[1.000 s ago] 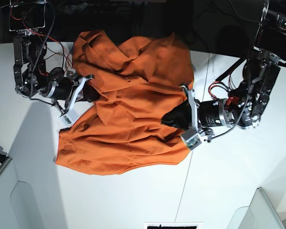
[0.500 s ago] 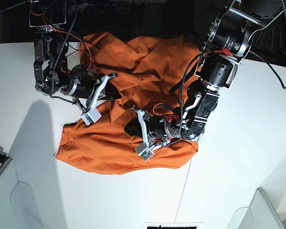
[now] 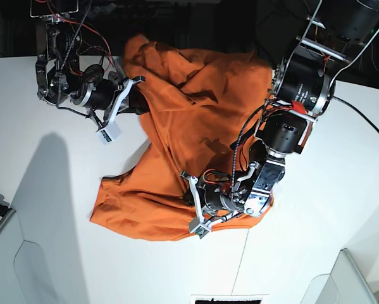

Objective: Layout the t-shirt on the table in an organized manner, then fold the t-shirt properly
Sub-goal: 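Regrasp the shirt with the left gripper near its middle and pull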

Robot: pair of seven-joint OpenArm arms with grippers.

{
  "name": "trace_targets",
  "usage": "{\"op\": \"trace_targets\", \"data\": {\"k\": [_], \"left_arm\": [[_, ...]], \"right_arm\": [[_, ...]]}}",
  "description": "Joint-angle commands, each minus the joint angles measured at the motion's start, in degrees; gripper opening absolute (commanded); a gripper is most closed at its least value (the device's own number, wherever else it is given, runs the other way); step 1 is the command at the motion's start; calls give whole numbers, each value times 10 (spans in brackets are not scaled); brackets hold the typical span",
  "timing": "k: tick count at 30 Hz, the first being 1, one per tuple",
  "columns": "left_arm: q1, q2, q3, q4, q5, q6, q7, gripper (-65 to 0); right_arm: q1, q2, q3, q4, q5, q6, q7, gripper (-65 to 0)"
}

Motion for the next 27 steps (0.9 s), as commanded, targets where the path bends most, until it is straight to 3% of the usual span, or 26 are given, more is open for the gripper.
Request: {"op": "trace_targets", "data": {"k": [1, 7, 11, 17, 22, 27], "left_arm": [[-26, 0, -1, 7, 0, 16, -7, -591], [-48, -1, -1, 9, -9, 19, 23, -590], [-50, -1, -1, 35, -100, -57, 65, -590], [-47, -2, -1, 93, -223, -112, 162, -590], [-22, -7, -1, 135, -329, -112, 253, -590], [39, -49, -1, 187, -352, -112, 276, -590]], "right_arm": [[-6, 11, 1, 18, -4, 4, -12, -650], [-21, 21, 18, 74, -4, 4, 8, -650], [3, 18, 40, 78, -11, 3, 48, -650], [81, -4, 64, 71, -60, -7, 71, -650], [165, -26, 64, -2, -129, -9, 119, -650], [255, -42, 64, -137, -182, -11, 166, -650]]}}
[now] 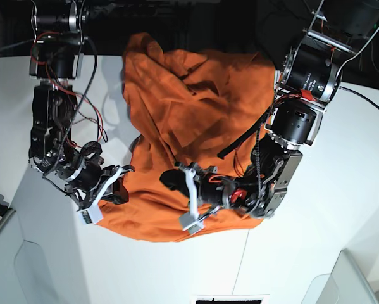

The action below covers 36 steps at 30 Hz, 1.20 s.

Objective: Layout the t-shirt on the table in an organized manner, then fold the t-shirt properly
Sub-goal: 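Regrasp the shirt with the left gripper near its middle and pull, then drag the held fabric with the left gripper up along the shirt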

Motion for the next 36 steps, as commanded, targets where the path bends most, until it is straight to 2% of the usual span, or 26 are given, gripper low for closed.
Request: {"op": "trace_targets", "data": {"k": [1, 6, 10, 13, 15, 17, 20, 23, 27, 32, 36], "left_arm": [[-3, -19, -3, 23, -10, -5, -6, -590], [75, -116, -3, 98, -40, -5, -6, -590], [138, -194, -3, 167, -61, -5, -6, -590], [174, -224, -3, 181, -53, -5, -7, -590], [185, -227, -3, 174, -11, -5, -21, -590], [186, -227, -3, 161, 41, -5, -58, -590], [170, -219, -3, 140, 117, -3, -126, -591], [129, -184, -3, 109, 183, 14, -133, -592], [64, -123, 3, 55, 203, 14, -138, -593], [-16, -47, 38, -32, 250, 14, -168, -592], [-58, -16, 87, -68, 250, 14, -167, -592]], "right_arm": [[31, 0, 2, -19, -7, 1, 19, -650], [116, 0, -14, -175, -72, 1, 65, -650], [162, 7, -35, -264, -109, 1, 73, -650], [162, 24, -50, -281, -108, 1, 72, -650], [158, 41, -54, -280, -108, 1, 65, -650], [150, 61, -54, -274, -85, 1, 44, -650], [126, 98, -54, -253, -13, 1, -3, -650], [77, 132, -54, -205, 43, 8, -23, -650], [-15, 164, -50, -97, 99, 7, -41, -650], [-144, 173, -18, 58, 150, 7, -76, -650], [-212, 167, 14, 153, 153, 6, -75, -650]]}}
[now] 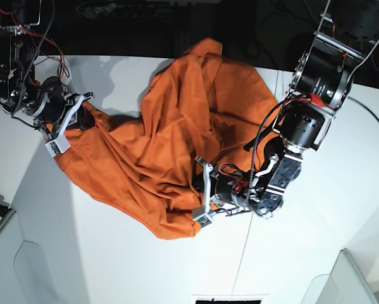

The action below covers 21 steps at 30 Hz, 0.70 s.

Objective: Layout the t-shirt on the table in an organized manner, then fold the t-shirt properly
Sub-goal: 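Drag the held fabric with the left gripper up along the shirt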

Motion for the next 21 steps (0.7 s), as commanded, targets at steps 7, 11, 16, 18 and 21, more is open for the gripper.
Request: {"op": "trace_targets", "data": {"k": [7, 11, 16, 18, 21], "left_arm": [[-40, -30, 18, 69, -143, -21, 89, -592], [-28, -86, 18, 139, -269, -21, 152, -592], [16, -161, 18, 202, -308, -21, 183, -592], [42, -190, 18, 233, -308, -21, 183, -589], [87, -229, 18, 299, -306, -21, 183, -563]], "right_arm": [[43, -18, 67, 41, 23, -1, 29, -650], [100, -36, 60, 35, 16, 0, 31, -650], [179, -61, 26, -44, -19, -1, 59, -650], [209, -65, 8, -97, -38, 0, 84, -650], [247, -65, -19, -172, -68, 0, 119, -650]]}}
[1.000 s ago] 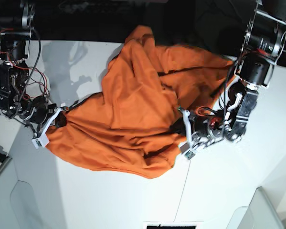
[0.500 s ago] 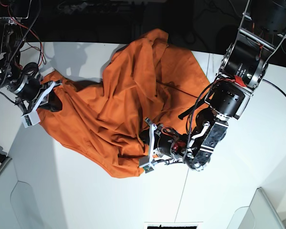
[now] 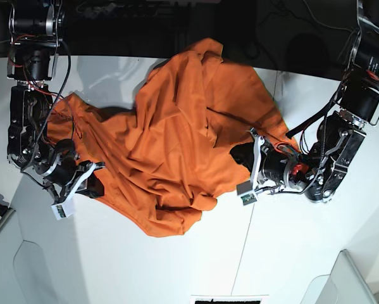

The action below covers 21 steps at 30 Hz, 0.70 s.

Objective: Layout the t-shirt on the table in an organized manner, then fold the t-shirt properly
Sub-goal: 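Drag the held fabric with the left gripper up along the shirt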

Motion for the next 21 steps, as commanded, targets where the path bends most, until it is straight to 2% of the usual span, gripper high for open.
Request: {"op": "trace_targets", "data": {"k": [1, 3, 5, 10, 12, 16, 21], "left_arm": [[-2, -11, -5, 30, -6, -3, -8, -531], [24, -26, -5, 67, 9, -3, -13, -468], [44, -30, -5, 95, 38, -3, -29, -431], [54, -22, -5, 118, 140, -3, -101, -430], [54, -18, -5, 118, 172, -3, -125, -404], [55, -9, -5, 118, 176, -3, -132, -321], [55, 13, -4, 118, 221, -3, -172, -318]], "right_arm": [[29, 7, -6, -10, -1, 0, 23, -650], [48, 5, -22, -46, -13, 0, 28, -650], [57, 2, -30, -66, -15, 0, 28, -650], [54, 0, -30, -73, -15, 0, 24, -650], [52, 0, -30, -73, -15, 0, 17, -650], [47, 0, -30, -73, -15, 0, 11, -650], [46, 0, -30, -73, -15, 0, 10, -650]]}}
